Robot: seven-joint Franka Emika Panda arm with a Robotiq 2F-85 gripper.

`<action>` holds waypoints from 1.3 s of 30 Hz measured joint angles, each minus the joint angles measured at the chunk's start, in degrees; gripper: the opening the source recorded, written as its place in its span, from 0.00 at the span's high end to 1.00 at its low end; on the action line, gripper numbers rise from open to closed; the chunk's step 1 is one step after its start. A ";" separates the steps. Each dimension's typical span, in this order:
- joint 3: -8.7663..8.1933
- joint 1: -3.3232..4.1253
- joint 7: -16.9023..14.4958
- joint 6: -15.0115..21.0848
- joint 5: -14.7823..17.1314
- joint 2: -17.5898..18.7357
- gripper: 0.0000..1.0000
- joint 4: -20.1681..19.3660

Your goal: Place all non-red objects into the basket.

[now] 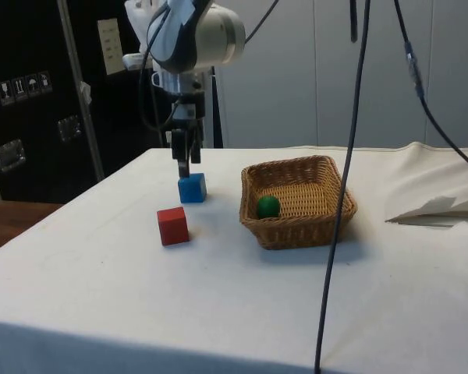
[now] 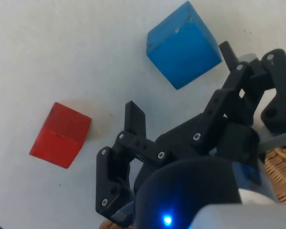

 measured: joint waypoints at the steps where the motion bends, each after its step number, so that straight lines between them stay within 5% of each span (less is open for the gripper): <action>1: 0.11 0.00 0.00 0.11 0.00 0.29 0.00 0.17; 28: 1.32 0.00 0.23 0.86 0.80 6.30 0.03 3.95; 34: 1.26 0.00 0.23 0.86 0.80 6.30 0.82 3.95; 35: 1.26 0.00 0.23 0.86 0.80 6.30 0.82 3.95; 37: 1.26 0.00 0.23 0.86 0.80 6.30 1.00 3.95; 39: 1.26 0.00 0.23 0.86 0.80 6.30 0.99 3.95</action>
